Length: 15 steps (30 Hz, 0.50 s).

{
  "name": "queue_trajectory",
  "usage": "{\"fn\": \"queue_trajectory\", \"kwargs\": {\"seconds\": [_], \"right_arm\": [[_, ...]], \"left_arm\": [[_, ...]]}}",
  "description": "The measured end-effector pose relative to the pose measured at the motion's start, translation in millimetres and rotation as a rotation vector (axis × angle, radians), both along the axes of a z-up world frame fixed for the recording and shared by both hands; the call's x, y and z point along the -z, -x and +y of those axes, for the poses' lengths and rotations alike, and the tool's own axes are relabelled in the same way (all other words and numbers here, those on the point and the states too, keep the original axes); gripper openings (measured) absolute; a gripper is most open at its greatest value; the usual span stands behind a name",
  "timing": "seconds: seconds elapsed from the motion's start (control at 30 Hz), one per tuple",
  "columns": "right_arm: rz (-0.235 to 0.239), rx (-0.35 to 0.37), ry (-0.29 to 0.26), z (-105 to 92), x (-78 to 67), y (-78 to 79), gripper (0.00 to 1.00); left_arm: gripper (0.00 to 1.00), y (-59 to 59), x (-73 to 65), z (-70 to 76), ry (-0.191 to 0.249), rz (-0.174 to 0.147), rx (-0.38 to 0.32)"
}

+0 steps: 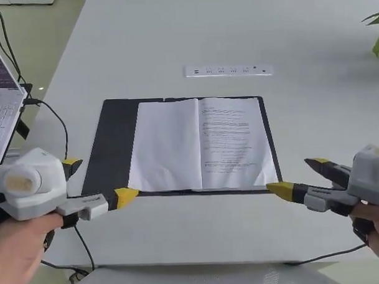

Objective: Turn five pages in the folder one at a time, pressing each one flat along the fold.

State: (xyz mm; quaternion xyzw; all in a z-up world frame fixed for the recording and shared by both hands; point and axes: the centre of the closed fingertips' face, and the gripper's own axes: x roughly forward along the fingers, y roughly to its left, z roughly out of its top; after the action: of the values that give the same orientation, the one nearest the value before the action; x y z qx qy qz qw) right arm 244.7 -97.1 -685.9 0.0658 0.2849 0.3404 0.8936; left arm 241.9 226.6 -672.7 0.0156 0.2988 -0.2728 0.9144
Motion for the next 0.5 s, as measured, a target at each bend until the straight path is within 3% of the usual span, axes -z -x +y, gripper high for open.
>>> {"fn": "queue_trajectory", "kwargs": {"seconds": [0.5], "right_arm": [[0.004,0.019,-0.008,-3.8,-0.6,-1.2,0.85]], "left_arm": [[0.88,-10.3,-4.6,-23.0,0.002,-0.001,0.039]]}}
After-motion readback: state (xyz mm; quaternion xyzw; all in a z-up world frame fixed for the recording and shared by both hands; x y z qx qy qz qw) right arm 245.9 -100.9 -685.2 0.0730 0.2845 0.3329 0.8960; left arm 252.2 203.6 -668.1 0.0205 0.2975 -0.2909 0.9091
